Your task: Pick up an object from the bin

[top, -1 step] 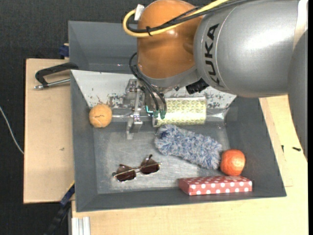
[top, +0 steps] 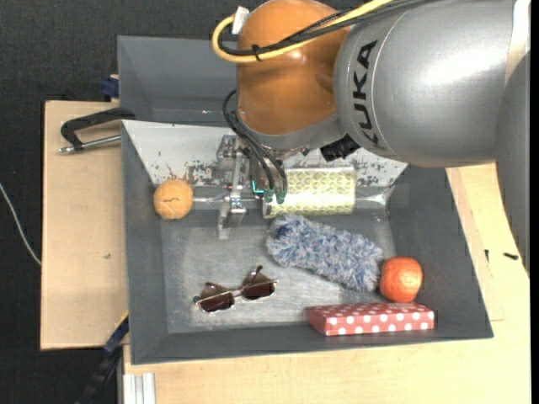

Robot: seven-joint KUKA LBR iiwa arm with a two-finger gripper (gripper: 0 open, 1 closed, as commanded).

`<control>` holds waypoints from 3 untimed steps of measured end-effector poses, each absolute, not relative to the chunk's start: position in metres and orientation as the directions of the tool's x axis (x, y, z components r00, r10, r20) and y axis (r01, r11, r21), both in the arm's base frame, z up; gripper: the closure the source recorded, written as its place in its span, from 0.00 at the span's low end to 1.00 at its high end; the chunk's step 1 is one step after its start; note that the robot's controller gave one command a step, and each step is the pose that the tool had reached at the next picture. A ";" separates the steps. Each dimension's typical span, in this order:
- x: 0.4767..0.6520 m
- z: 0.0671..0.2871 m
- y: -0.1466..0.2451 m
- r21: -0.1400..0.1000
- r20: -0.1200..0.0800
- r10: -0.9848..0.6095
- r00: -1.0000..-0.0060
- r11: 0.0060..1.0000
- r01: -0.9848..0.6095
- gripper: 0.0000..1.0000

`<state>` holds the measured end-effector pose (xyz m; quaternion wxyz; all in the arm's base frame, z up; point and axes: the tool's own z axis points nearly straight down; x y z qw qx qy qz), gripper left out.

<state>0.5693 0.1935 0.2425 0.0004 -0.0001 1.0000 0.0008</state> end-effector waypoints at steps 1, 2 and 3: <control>0.558 0.200 0.198 0.003 -0.008 -0.014 -1.000 1.000 -0.014 0.00; 0.528 0.143 0.187 0.001 -0.001 -0.175 -0.985 0.985 -0.175 0.00; 0.514 0.109 0.180 0.001 0.000 -0.210 -0.978 0.978 -0.210 0.00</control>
Offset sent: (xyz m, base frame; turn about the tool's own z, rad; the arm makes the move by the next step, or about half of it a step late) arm -0.0587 -0.0165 -0.1282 -0.2475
